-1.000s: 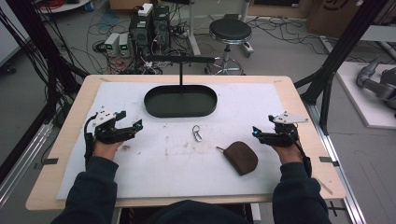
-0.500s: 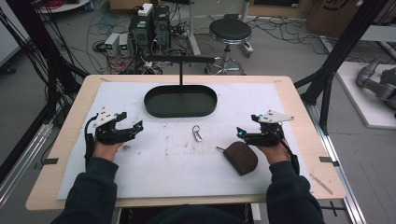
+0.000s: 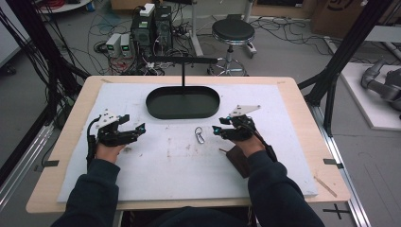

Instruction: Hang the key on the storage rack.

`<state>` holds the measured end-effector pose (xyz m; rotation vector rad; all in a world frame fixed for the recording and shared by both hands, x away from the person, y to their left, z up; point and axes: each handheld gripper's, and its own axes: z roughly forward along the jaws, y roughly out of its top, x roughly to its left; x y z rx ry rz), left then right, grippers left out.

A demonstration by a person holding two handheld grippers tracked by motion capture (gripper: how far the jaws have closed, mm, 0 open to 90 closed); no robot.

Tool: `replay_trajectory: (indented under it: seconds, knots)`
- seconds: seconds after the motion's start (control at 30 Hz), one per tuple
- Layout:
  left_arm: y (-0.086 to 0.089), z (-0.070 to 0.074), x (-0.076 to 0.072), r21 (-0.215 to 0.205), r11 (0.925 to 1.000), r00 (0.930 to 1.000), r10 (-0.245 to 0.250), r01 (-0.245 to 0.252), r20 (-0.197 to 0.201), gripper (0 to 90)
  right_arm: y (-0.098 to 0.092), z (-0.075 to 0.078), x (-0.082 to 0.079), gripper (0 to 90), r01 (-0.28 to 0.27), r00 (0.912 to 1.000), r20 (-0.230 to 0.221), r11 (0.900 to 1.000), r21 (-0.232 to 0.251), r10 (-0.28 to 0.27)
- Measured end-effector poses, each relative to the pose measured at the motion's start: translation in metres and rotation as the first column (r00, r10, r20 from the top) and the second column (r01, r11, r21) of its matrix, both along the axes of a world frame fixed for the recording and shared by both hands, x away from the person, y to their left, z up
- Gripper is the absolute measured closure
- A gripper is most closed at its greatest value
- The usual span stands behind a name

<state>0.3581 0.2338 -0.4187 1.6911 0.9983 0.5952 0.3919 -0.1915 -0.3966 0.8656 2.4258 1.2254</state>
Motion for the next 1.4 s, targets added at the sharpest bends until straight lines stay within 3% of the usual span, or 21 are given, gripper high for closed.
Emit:
replay_trajectory:
  seconds: [0.2, 0.5, 0.6, 0.7, 0.73, 0.97, 1.1, 1.33, 1.4]
  knots:
    - [-0.001, 0.0, 0.0, 0.007, 1.0, 1.0, 0.0, 0.0, -0.006, 22.0, 0.034, -0.01, 0.021, 51.3, -0.038, 0.9926, -0.117, 0.998, -0.04, 0.034]
    - [0.0, 0.0, 0.0, 0.013, 0.9999, 1.0, 0.006, -0.006, -0.003, 24.6, 0.057, -0.033, 0.034, 54.7, -0.042, 0.9746, -0.223, 0.995, -0.087, 0.021]
    - [0.0, 0.0, 0.0, 0.01, 0.9999, 1.0, 0.005, -0.005, -0.004, 25.9, 0.058, -0.033, 0.036, 57.6, -0.048, 0.9735, -0.227, 0.995, -0.083, 0.028]
    - [0.0, 0.0, -0.001, 0.011, 0.9999, 1.0, 0.006, -0.005, -0.005, 26.4, 0.058, -0.034, 0.038, 69.0, -0.066, 0.9689, -0.243, 0.995, -0.074, 0.046]
    - [0.0, 0.0, 0.0, 0.013, 0.9999, 1.0, 0.007, -0.007, -0.005, 26.4, 0.058, -0.034, 0.038, 69.0, -0.066, 0.9689, -0.243, 0.995, -0.074, 0.046]
    - [0.0, 0.0, 0.0, 0.012, 0.9999, 0.9999, 0.01, -0.01, -0.008, 26.4, 0.07, -0.033, 0.037, 84.5, -0.138, 0.9677, -0.23, 0.98, -0.141, 0.103]
    - [0.001, 0.0, 0.0, 0.011, 0.9998, 0.9998, 0.015, -0.015, -0.01, 26.5, 0.075, -0.031, 0.038, 86.1, -0.152, 0.9707, -0.212, 0.973, -0.171, 0.114]
    - [0.001, 0.0, 0.0, 0.013, 0.9998, 0.9998, 0.015, -0.015, -0.012, 26.6, 0.07, -0.029, 0.037, 87.6, -0.143, 0.9679, -0.231, 0.974, -0.179, 0.099]
    - [0.001, 0.0, 0.0, 0.012, 0.9998, 0.9998, 0.014, -0.014, -0.013, 26.6, 0.07, -0.027, 0.036, 89.7, -0.143, 0.9753, -0.196, 0.968, -0.207, 0.102]
